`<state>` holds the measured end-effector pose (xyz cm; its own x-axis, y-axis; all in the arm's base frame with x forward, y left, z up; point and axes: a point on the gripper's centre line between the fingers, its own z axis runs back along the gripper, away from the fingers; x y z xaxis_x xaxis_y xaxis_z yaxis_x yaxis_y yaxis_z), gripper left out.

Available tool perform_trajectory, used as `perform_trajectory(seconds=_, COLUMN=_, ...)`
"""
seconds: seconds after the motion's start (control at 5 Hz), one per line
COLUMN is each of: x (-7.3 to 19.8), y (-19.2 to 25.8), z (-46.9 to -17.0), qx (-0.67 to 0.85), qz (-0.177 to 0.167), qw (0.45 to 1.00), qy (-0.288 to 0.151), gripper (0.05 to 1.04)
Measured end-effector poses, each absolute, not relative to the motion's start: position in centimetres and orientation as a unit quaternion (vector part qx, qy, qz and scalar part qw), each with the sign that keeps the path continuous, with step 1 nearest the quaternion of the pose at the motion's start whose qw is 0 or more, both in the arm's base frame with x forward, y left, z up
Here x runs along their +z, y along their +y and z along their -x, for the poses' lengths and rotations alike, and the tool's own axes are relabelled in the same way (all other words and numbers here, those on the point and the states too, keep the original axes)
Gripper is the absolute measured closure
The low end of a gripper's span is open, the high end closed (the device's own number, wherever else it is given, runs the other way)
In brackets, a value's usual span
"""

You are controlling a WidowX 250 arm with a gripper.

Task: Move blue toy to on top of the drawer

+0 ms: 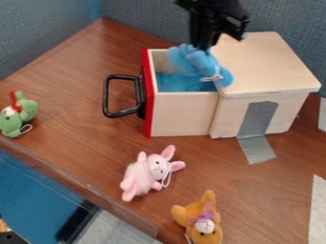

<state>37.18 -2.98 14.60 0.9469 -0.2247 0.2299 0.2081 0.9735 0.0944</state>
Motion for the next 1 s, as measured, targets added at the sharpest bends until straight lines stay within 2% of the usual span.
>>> perform_trajectory(seconds=0.4, x=14.0, y=-5.6, z=-42.1, qx=-0.127, qz=-0.034, qw=0.982, qy=-0.132, gripper=0.988)
perform_trajectory(seconds=0.6, x=13.6, y=-5.8, z=-42.8, qx=-0.12, qz=-0.032, qw=0.984, qy=-0.128, gripper=0.964)
perform_trajectory(seconds=0.8, x=14.6, y=-5.7, z=-43.1, qx=-0.099, qz=-0.031, qw=0.986, qy=-0.13, gripper=0.77)
perform_trajectory(seconds=1.0, x=16.9, y=-5.4, z=-43.2, qx=-0.089, qz=-0.043, qw=0.986, qy=-0.131, gripper=0.476)
